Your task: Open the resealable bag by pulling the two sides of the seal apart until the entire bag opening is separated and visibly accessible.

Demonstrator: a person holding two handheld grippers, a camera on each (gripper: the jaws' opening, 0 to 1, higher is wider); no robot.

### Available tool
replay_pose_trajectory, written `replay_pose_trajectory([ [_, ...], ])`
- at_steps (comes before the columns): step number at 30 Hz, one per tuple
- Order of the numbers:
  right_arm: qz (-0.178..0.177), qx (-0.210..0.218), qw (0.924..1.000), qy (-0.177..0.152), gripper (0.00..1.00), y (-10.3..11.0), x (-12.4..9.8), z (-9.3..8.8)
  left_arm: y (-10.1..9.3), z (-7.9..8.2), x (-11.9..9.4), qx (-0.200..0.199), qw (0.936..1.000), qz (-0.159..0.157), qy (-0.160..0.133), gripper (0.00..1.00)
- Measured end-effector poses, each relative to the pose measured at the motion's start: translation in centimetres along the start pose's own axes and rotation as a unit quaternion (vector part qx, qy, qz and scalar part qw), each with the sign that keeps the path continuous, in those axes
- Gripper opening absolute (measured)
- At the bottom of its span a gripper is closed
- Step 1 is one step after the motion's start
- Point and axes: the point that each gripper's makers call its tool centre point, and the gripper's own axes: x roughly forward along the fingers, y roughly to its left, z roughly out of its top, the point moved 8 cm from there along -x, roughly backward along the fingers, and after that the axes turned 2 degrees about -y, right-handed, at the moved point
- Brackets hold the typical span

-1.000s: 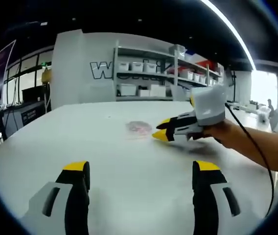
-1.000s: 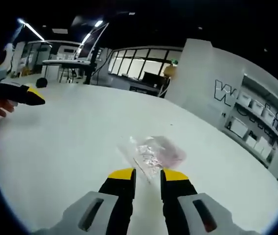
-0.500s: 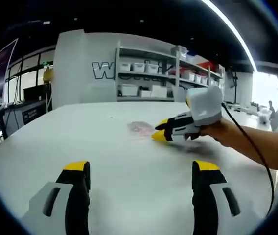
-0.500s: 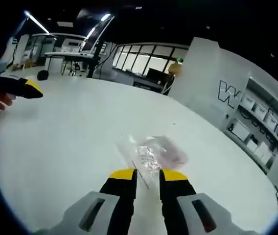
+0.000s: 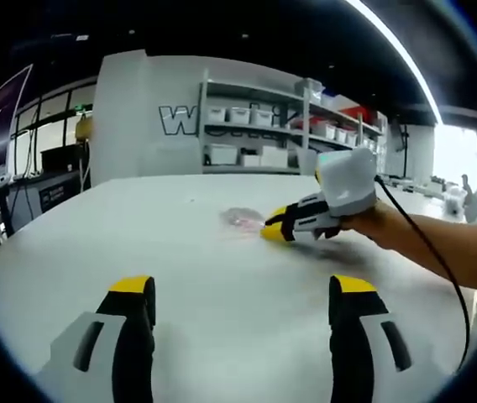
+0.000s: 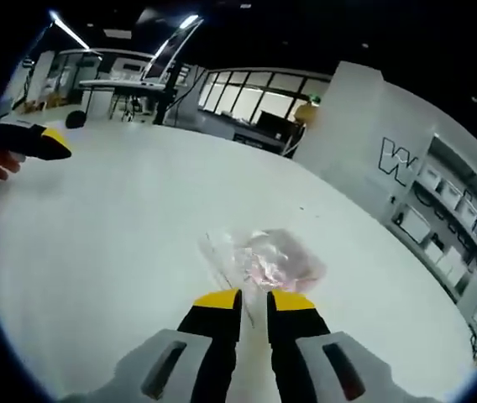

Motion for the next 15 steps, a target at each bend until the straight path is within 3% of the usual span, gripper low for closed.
replay_pose_trajectory([
  [3,0.000,0.004,1.0000,0.001,0.00,-0.03,0.06,-0.18,0.05,0.04,-0.01,-0.001,1.0000,0.000,-0.001,0.84],
  [15,0.006,0.089,0.9958,-0.023,0.00,0.10,-0.29,0.34,0.33,0.14,-0.03,-0.004,1.0000,0.005,-0.002,0.84],
])
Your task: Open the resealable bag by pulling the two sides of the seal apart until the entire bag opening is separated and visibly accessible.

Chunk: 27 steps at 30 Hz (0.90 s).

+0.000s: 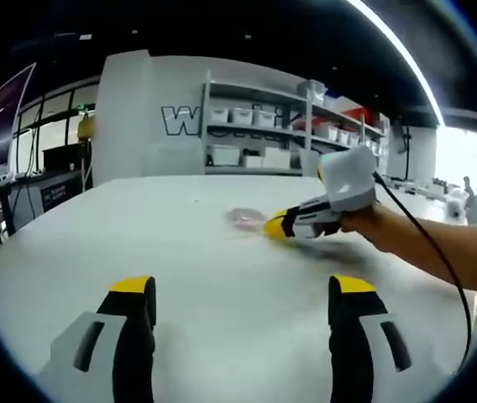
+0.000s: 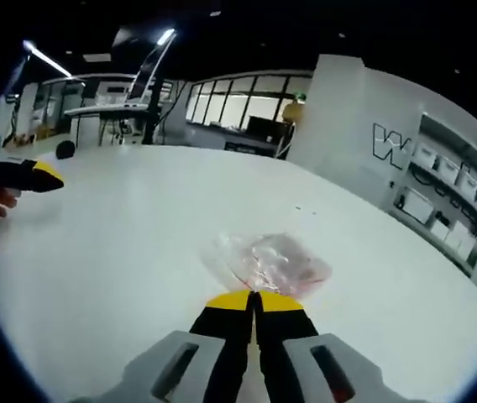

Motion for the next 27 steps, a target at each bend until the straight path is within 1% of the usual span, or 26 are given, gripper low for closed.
replay_pose_trajectory([
  [5,0.005,0.044,0.9989,-0.012,0.00,-0.1,0.0,0.1,0.1,0.0,0.0,0.000,1.0000,0.001,0.000,0.84],
  [6,0.007,0.067,0.9976,-0.017,0.00,-0.1,-0.1,0.1,0.1,0.0,0.0,0.000,1.0000,0.001,0.001,0.84],
  [8,0.008,0.089,0.9957,-0.024,0.00,-0.2,-0.2,0.1,0.1,0.0,0.0,-0.001,1.0000,0.001,0.000,0.83],
  [9,0.012,0.120,0.9923,-0.031,0.00,-0.3,-0.3,0.1,0.1,0.0,0.0,-0.002,1.0000,0.001,0.000,0.83],
  [10,0.013,0.135,0.9902,-0.034,0.00,-0.4,-0.4,0.1,0.1,0.0,0.1,-0.002,1.0000,0.000,0.000,0.83],
  [11,0.015,0.154,0.9870,-0.042,0.00,-0.5,-0.4,0.2,0.1,0.0,0.1,-0.003,1.0000,0.000,0.000,0.83],
  [14,0.020,0.224,0.9726,-0.058,0.00,-1.0,-0.8,0.3,0.1,0.0,0.1,-0.004,1.0000,-0.001,0.002,0.83],
  [15,0.023,0.255,0.9642,-0.068,0.00,-1.1,-0.9,0.4,0.1,0.0,0.1,-0.005,1.0000,-0.002,0.002,0.82],
  [16,0.024,0.277,0.9578,-0.074,0.00,-1.3,-1.0,0.5,0.1,0.0,0.1,-0.005,1.0000,-0.003,0.002,0.82],
  [17,0.027,0.290,0.9533,-0.080,0.00,-1.4,-1.1,0.5,0.1,0.0,0.1,-0.005,1.0000,-0.002,0.002,0.82],
  [18,0.027,0.302,0.9492,-0.086,0.00,-1.5,-1.2,0.6,0.1,0.0,0.1,-0.005,1.0000,-0.002,0.002,0.82],
  [20,0.027,0.308,0.9468,-0.089,0.00,-1.2,-1.5,0.7,0.1,0.0,0.2,-0.006,1.0000,-0.002,0.003,0.82],
  [22,0.028,0.319,0.9427,-0.095,0.00,-1.7,-1.3,0.8,0.1,0.0,0.2,-0.007,1.0000,-0.001,0.004,0.82],
  [25,0.034,0.350,0.9296,-0.109,0.00,-2.3,-1.1,1.3,0.1,-0.1,0.2,-0.007,1.0000,0.000,0.004,0.82],
  [27,0.037,0.360,0.9252,-0.113,0.00,-2.5,-1.1,1.5,0.1,-0.1,0.2,-0.007,1.0000,0.000,0.004,0.82],
])
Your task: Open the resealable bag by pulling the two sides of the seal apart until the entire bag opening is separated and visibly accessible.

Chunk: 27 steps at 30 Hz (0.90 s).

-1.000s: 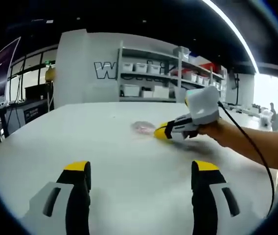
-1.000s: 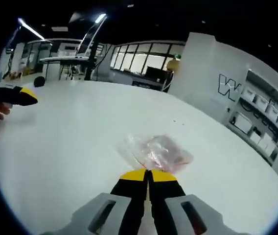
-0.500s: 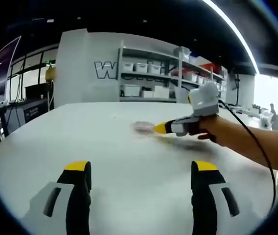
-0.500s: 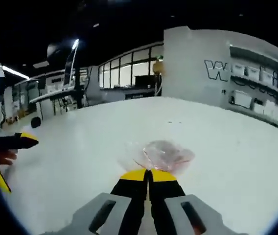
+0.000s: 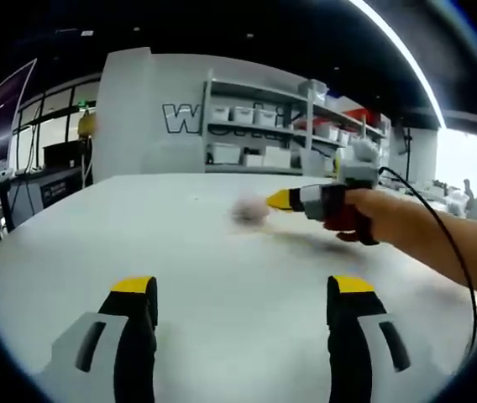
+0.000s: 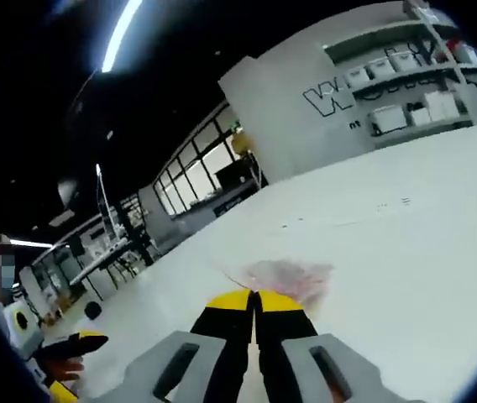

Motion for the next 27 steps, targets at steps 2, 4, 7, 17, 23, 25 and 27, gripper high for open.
replay_pose_trajectory([
  [2,-0.001,0.007,1.0000,-0.005,0.00,0.0,0.1,0.5,0.0,0.0,0.0,0.000,1.0000,0.001,0.000,0.82],
  [4,0.000,0.015,0.9998,-0.011,0.00,0.0,0.1,0.9,0.0,0.0,0.0,-0.001,1.0000,0.001,0.000,0.82],
  [7,0.002,0.018,0.9997,-0.015,0.00,0.0,0.2,1.3,0.0,0.1,0.0,-0.001,1.0000,0.002,-0.001,0.83],
  [17,0.011,0.006,0.9991,-0.040,0.00,1.1,-0.4,2.8,-0.1,0.1,-0.1,-0.001,1.0000,0.003,-0.001,0.83],
  [23,0.021,0.003,0.9985,-0.051,0.00,2.0,-1.0,3.1,-0.2,0.1,-0.1,-0.003,1.0000,0.003,-0.003,0.83],
  [25,0.018,0.004,0.9985,-0.051,0.00,1.9,-1.0,3.1,-0.3,0.1,-0.1,-0.003,1.0000,0.002,-0.002,0.83],
  [27,0.019,0.008,0.9985,-0.051,0.00,2.0,-1.0,3.1,-0.3,0.1,-0.2,-0.003,1.0000,0.001,-0.004,0.83],
])
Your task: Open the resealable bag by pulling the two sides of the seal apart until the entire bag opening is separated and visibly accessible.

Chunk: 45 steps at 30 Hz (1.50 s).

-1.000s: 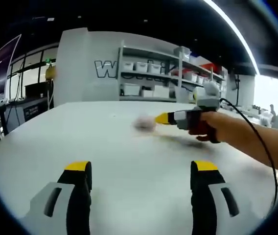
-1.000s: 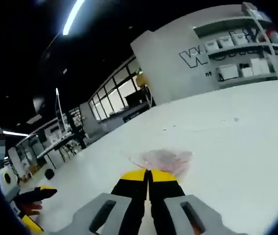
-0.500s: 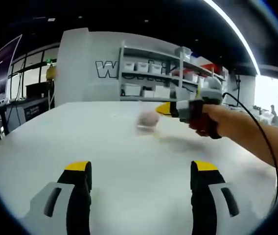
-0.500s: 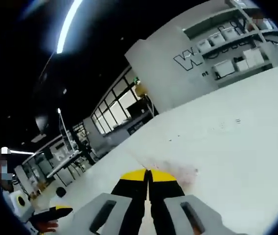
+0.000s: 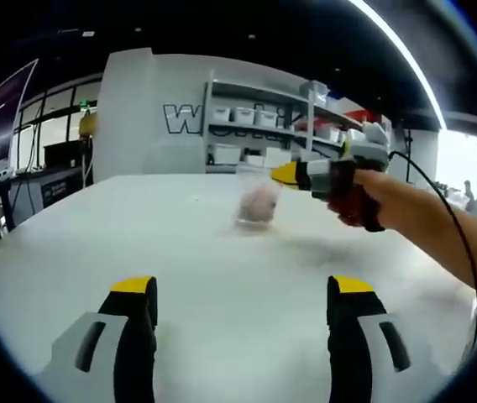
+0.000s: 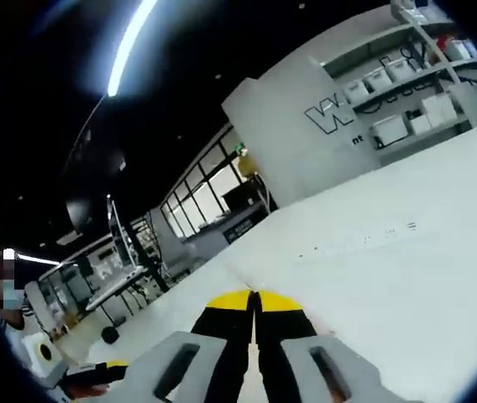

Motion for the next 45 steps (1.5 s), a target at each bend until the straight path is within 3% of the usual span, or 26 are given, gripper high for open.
replay_pose_trajectory([
  [23,0.030,0.010,0.9995,-0.010,0.00,2.2,-2.7,-0.2,-0.4,0.2,-0.3,-0.009,0.9999,-0.009,-0.009,0.83],
  [45,0.055,0.019,0.9980,-0.025,0.00,4.4,-5.3,-0.6,-1.6,0.7,-1.4,-0.039,0.9980,-0.043,-0.025,0.82],
])
